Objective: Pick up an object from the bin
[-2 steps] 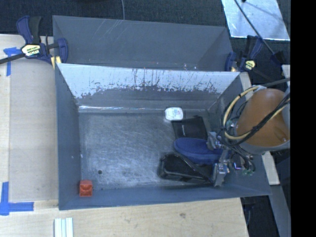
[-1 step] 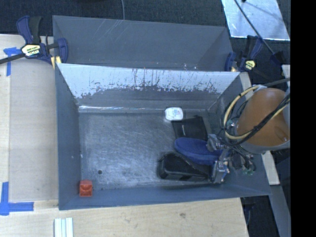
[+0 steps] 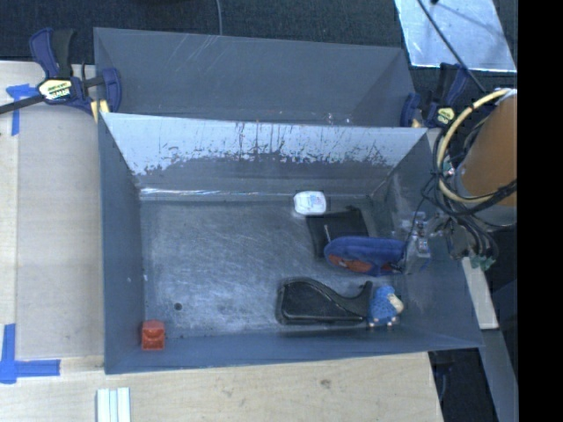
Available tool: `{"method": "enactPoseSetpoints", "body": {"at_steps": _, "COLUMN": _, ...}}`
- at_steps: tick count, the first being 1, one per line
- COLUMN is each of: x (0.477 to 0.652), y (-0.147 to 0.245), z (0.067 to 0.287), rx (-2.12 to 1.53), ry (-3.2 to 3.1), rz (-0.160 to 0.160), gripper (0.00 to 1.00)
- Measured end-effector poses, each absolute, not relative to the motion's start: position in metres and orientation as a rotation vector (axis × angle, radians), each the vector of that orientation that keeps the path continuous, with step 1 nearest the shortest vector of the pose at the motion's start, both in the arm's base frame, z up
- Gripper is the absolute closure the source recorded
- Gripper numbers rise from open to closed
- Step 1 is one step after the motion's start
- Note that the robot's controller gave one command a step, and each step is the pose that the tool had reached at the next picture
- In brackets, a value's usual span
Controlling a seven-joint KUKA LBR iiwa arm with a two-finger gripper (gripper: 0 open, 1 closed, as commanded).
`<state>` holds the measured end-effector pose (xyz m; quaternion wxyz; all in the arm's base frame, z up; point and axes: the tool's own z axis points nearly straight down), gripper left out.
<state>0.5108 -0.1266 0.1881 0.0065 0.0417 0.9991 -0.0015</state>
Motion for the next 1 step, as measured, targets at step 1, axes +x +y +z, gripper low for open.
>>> {"method": "enactPoseSetpoints", "body": {"at_steps": 1, "x": 0.5123, "y": -0.1148, "z": 0.3096, "rx": 0.087, "ry": 3.127, "rz": -0.004, "gripper": 1.00}}
